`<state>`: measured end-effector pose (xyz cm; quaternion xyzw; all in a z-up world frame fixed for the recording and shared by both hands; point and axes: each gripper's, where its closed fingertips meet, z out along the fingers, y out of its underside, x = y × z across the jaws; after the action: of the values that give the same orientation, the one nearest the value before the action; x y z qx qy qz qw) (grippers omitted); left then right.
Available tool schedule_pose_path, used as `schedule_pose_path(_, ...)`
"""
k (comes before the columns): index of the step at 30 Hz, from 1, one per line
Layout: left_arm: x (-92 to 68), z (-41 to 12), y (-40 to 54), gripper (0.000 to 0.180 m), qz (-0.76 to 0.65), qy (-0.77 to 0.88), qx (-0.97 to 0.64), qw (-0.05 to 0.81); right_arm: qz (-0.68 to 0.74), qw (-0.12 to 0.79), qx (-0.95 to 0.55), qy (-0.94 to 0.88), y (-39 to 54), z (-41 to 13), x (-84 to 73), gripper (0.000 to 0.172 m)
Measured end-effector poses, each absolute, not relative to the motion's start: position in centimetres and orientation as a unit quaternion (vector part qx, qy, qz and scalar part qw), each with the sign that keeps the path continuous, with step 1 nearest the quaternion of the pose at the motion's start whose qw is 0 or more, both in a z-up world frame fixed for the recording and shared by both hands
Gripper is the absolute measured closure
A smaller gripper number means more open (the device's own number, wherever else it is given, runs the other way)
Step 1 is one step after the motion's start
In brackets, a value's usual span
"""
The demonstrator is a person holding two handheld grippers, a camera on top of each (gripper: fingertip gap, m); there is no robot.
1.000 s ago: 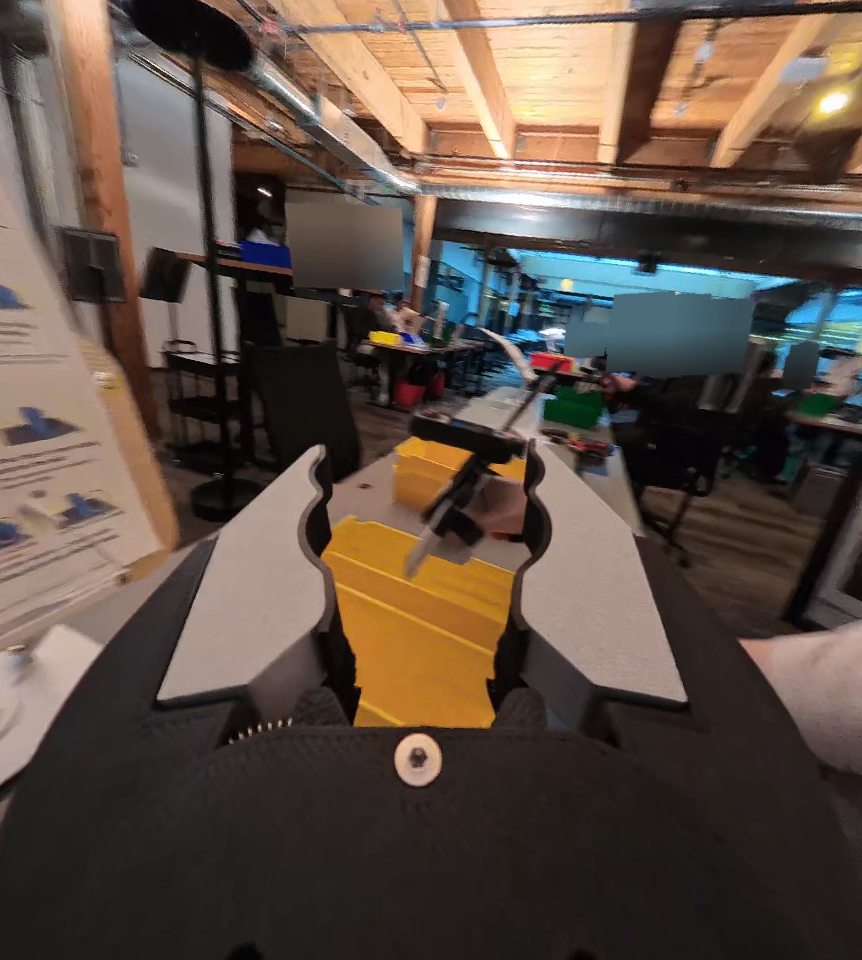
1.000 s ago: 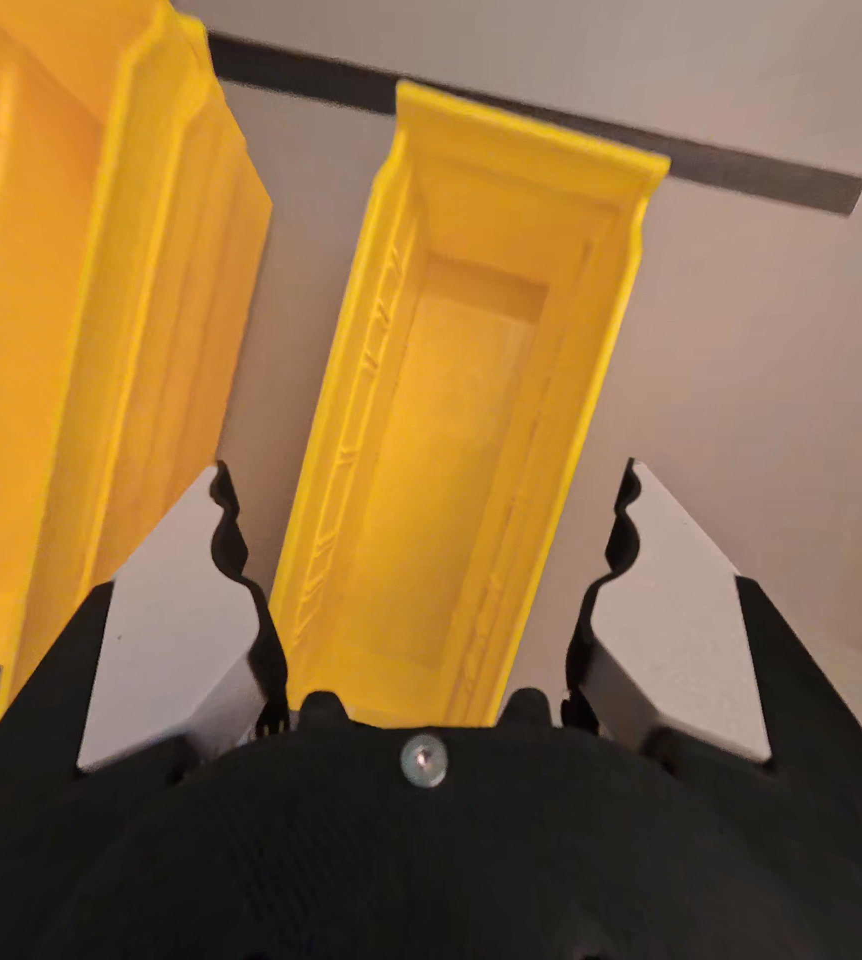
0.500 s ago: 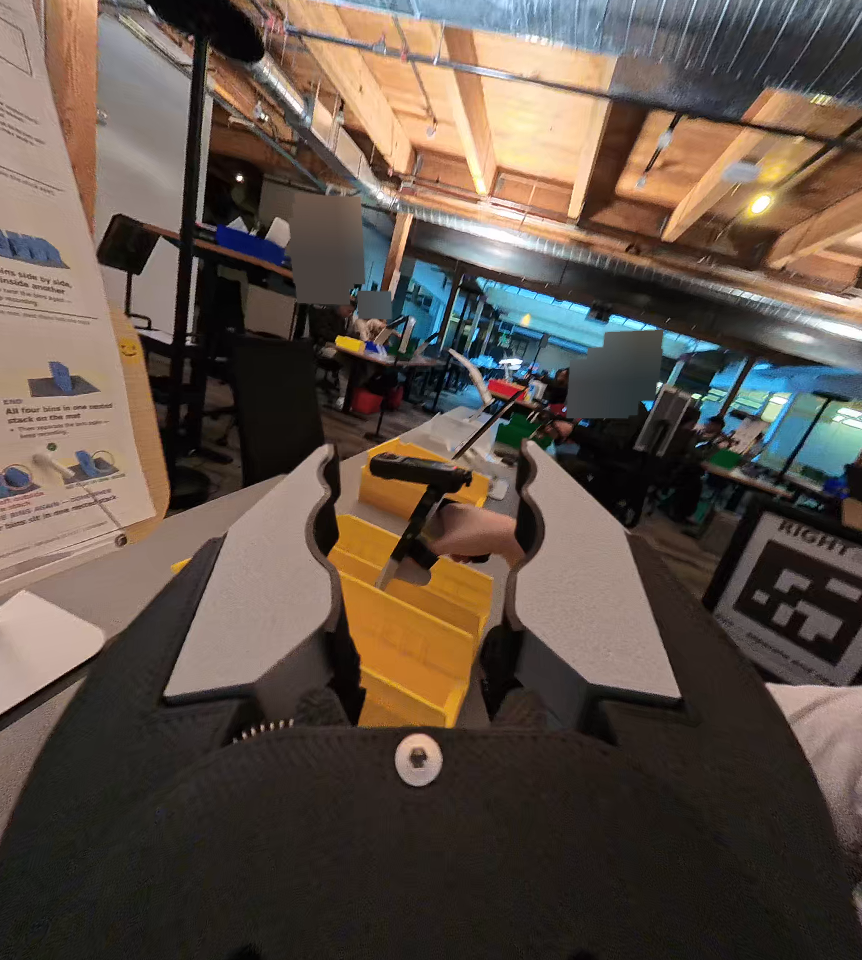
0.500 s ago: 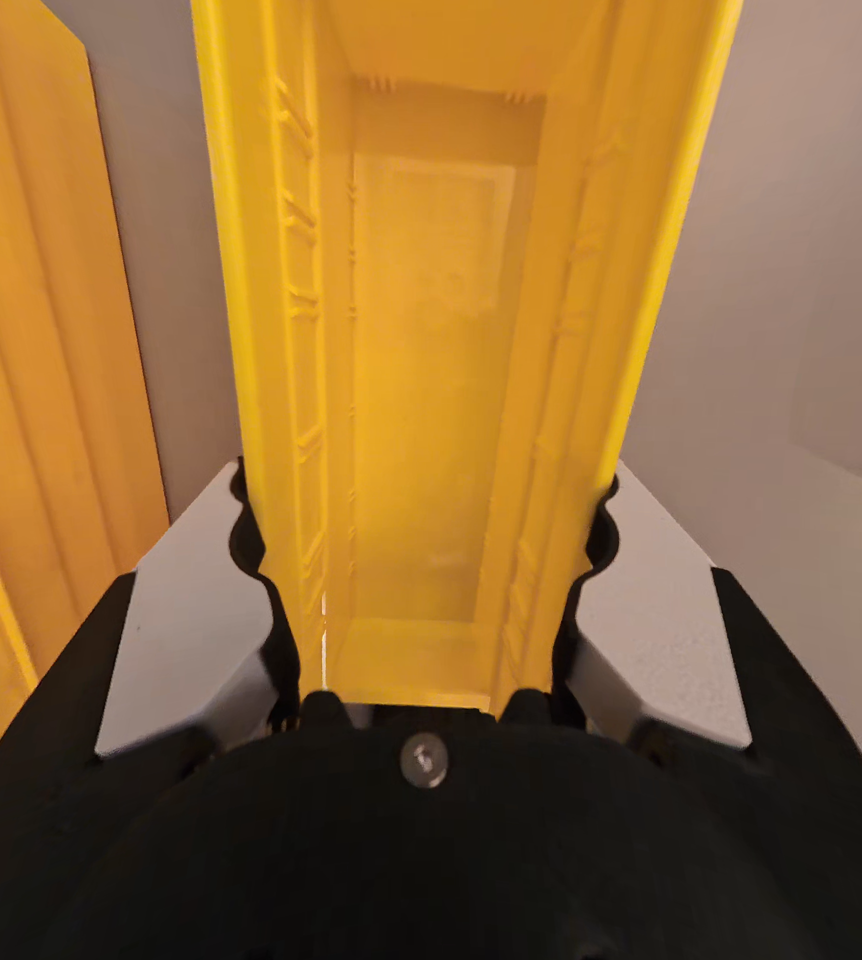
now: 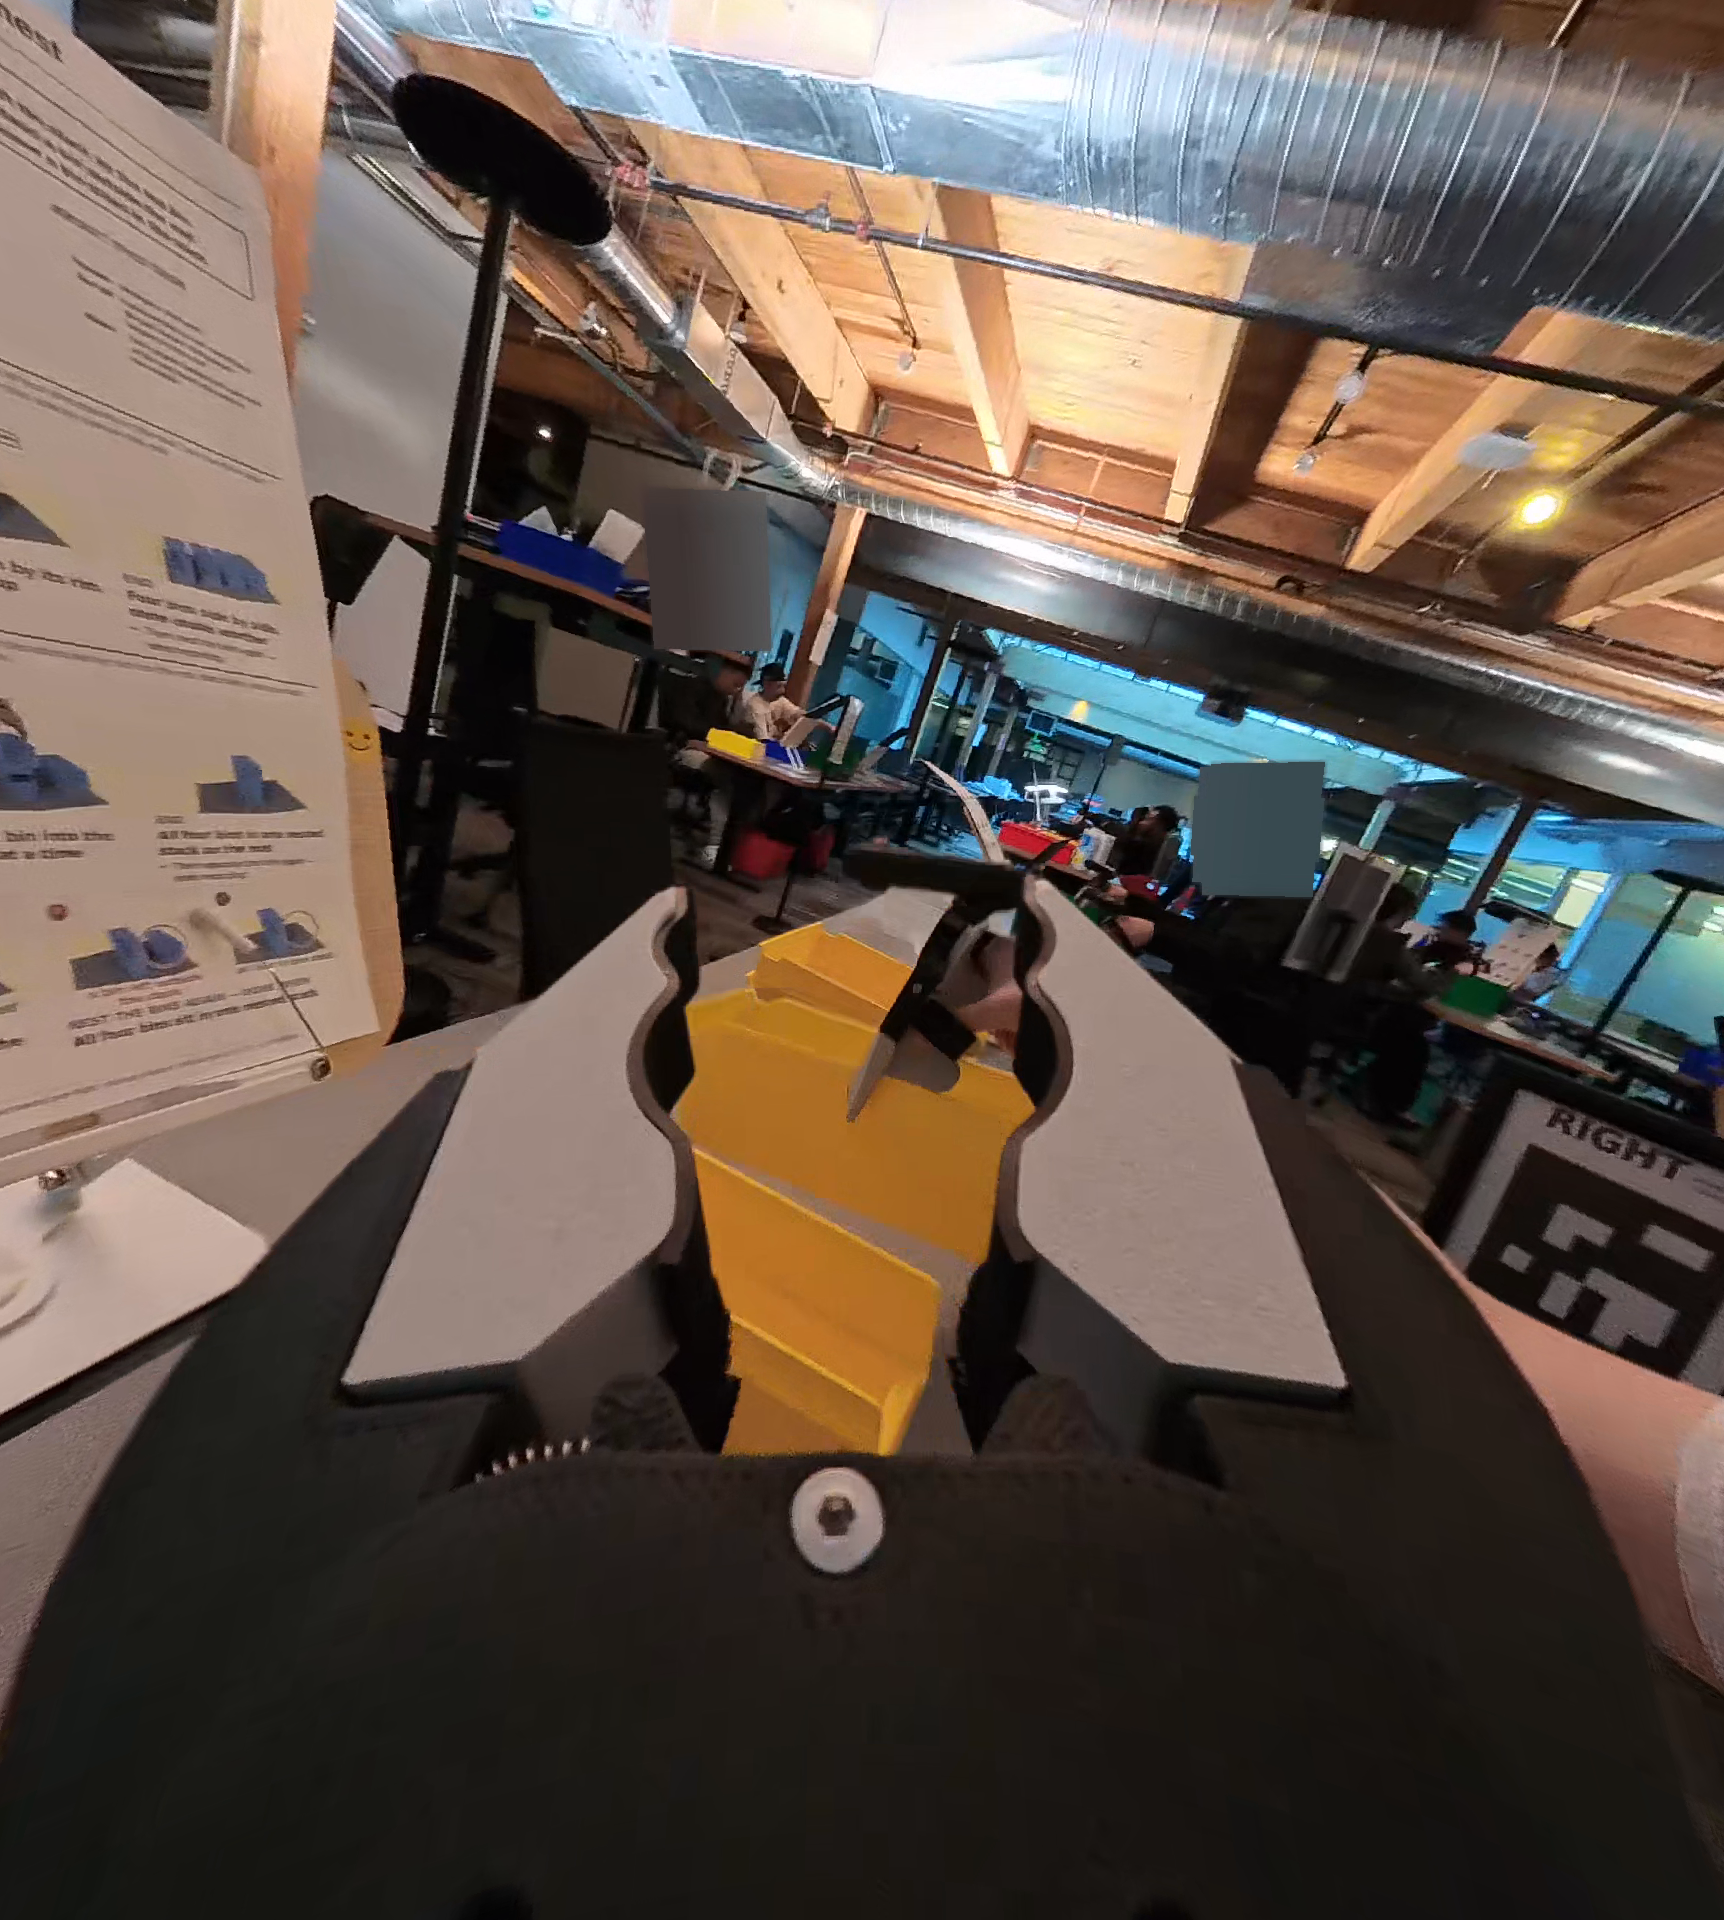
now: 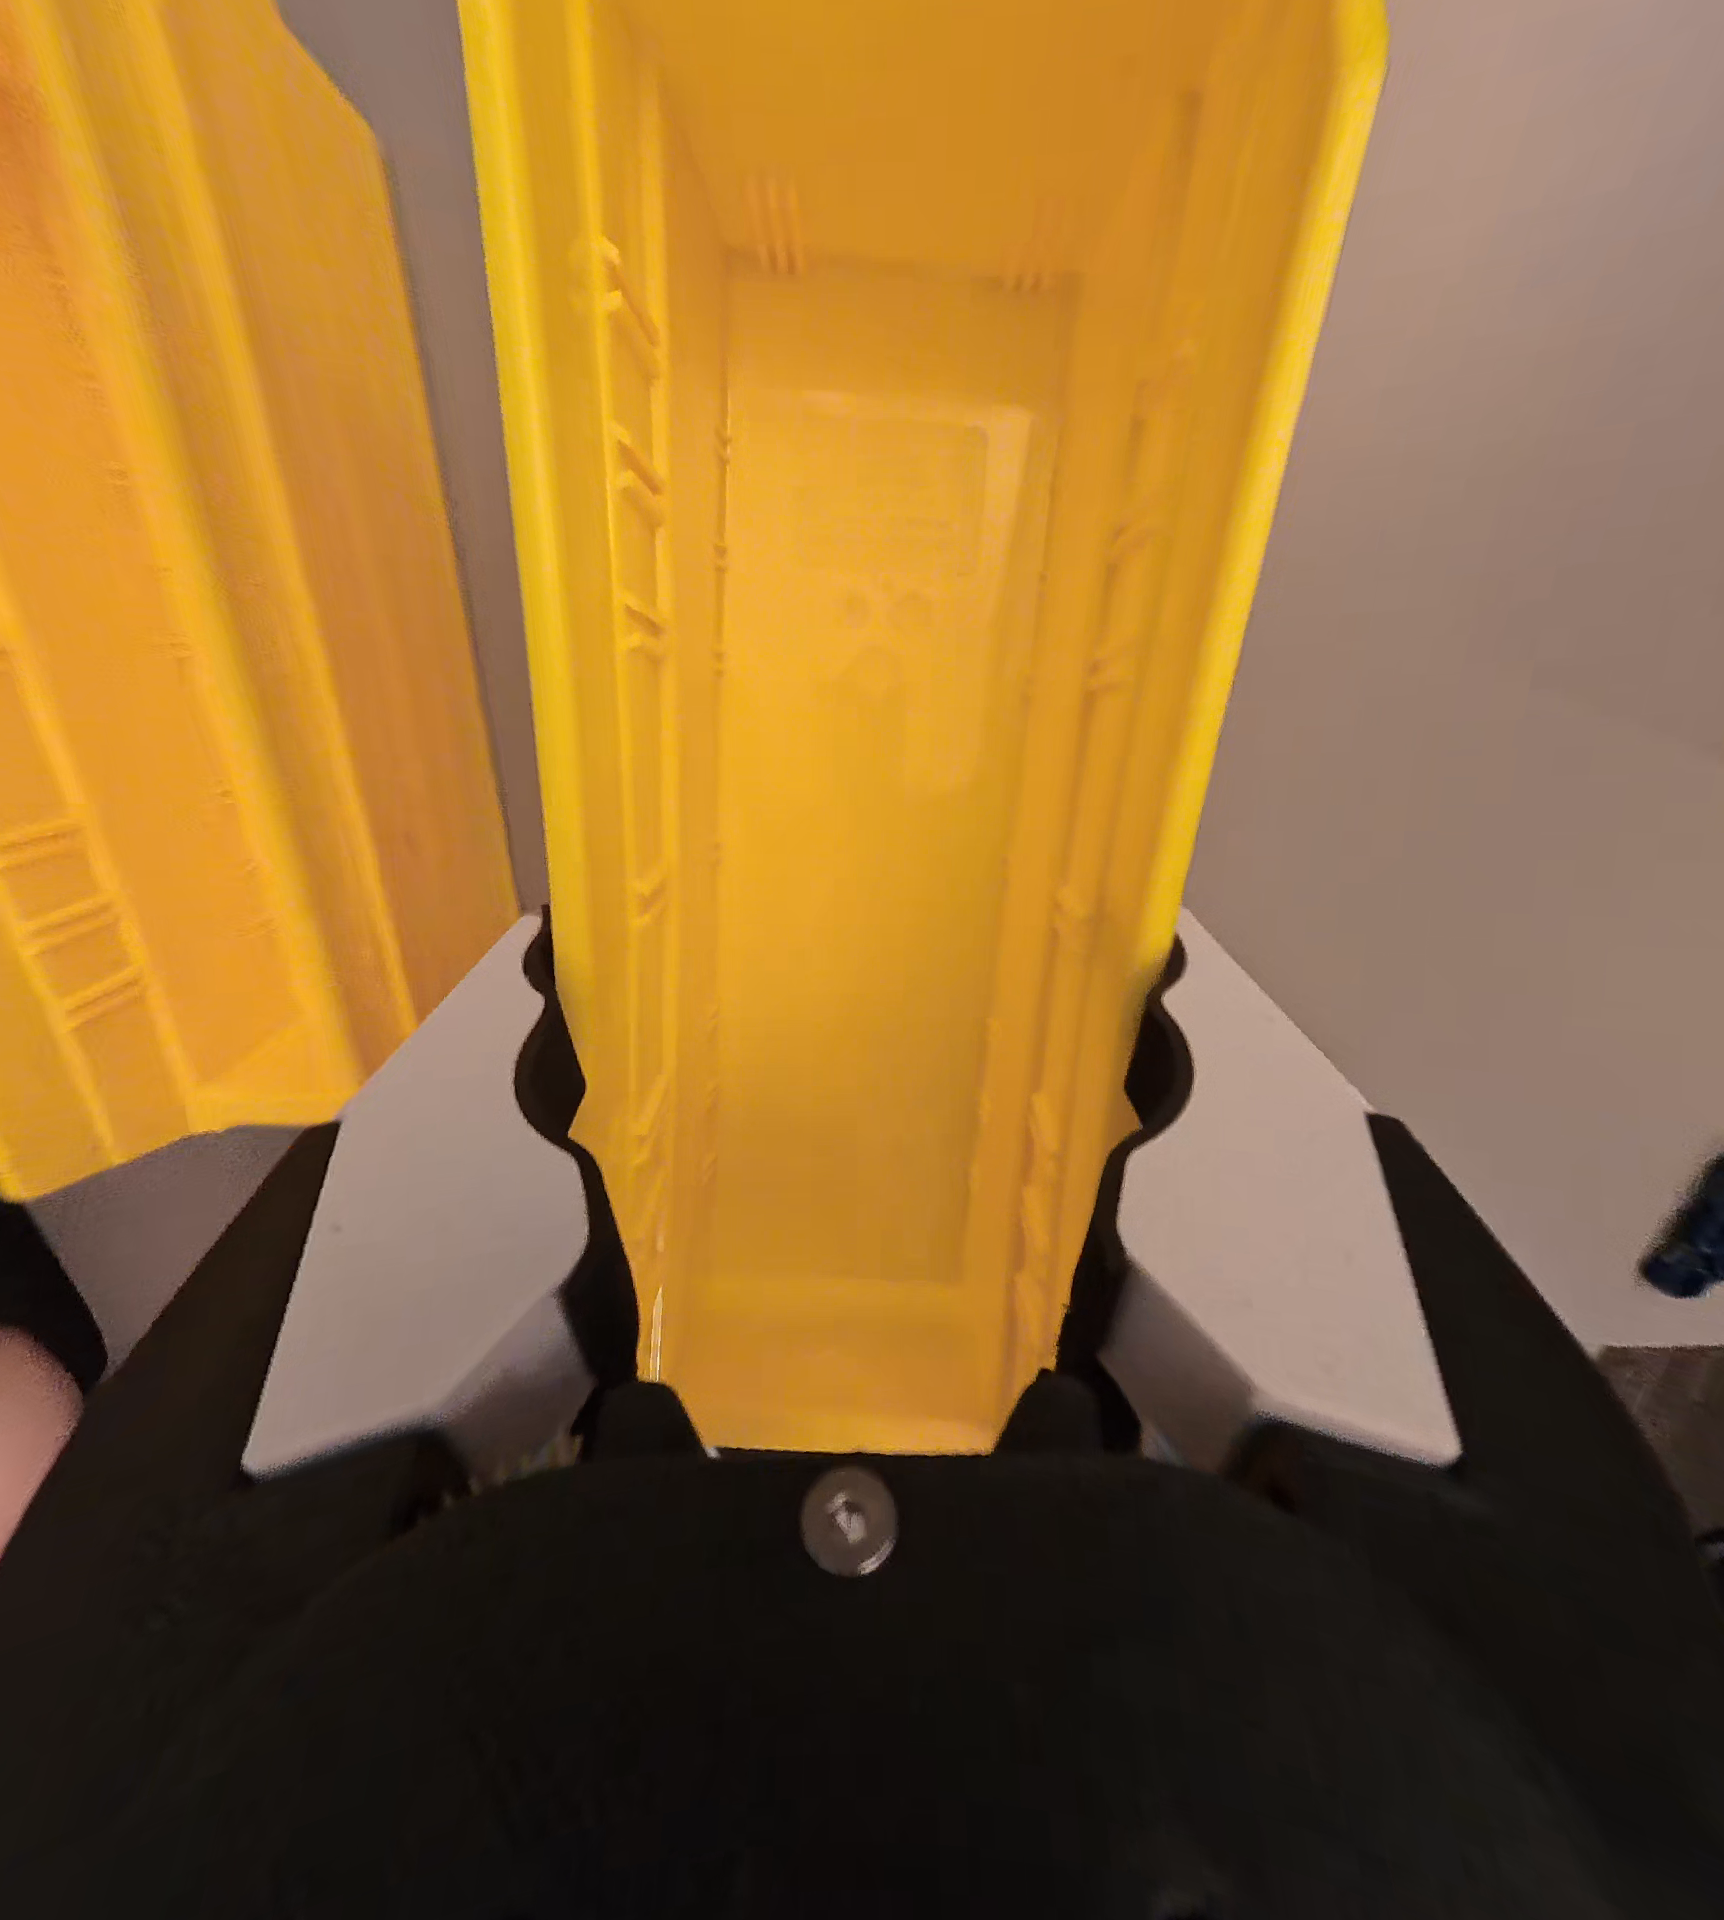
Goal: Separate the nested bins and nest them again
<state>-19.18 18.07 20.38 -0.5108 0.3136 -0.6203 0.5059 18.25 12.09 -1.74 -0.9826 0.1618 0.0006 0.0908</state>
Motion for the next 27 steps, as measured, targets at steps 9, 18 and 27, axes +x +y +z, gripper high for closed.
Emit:
schedule_pose_path(9,-19.4,19.3,18.2,0.120,-0.579,0.317,-0.555,0.506,0.025,0.153,-0.984,0.093,16.9,6.0,8.4,0.064)
schedule_pose_path(18,-20.2,19.3,18.1,0.121,-0.591,0.312,-0.555,0.496,0.023,0.093,-0.992,0.083,19.2,1.8,2.8,0.063)
schedule_pose_path(27,-20.5,19.5,16.8,0.120,-0.584,0.328,-0.553,0.495,0.004,0.101,-0.989,0.110,21.0,-0.5,2.9,0.060)
